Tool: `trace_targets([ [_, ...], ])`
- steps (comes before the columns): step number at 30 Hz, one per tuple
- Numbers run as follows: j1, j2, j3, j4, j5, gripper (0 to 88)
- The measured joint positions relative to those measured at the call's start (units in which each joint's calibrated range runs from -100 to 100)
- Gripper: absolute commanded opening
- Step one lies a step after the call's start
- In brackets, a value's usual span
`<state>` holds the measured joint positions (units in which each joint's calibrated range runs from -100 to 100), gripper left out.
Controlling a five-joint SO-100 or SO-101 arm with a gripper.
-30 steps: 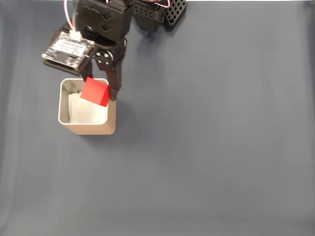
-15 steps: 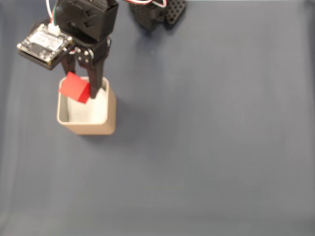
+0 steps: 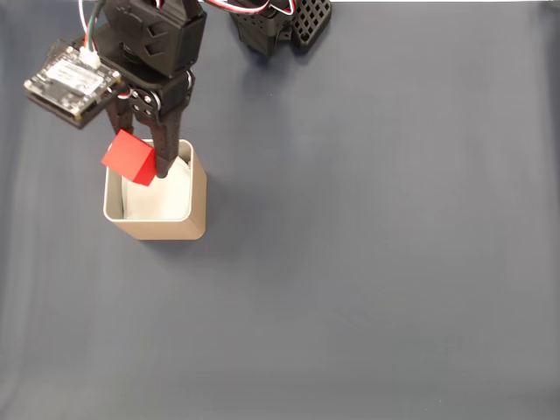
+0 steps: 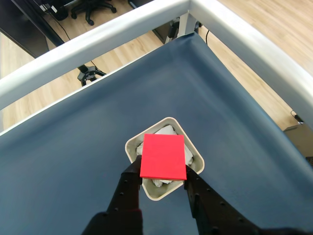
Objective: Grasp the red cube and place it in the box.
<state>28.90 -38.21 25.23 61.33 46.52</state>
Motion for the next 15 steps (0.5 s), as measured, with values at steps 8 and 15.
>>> trace_targets([
  [8,0.0,0.0,0.0,0.0,0.0,4.8],
  [15,0.0,0.0,1.5,-0.4,0.0,25.9],
])
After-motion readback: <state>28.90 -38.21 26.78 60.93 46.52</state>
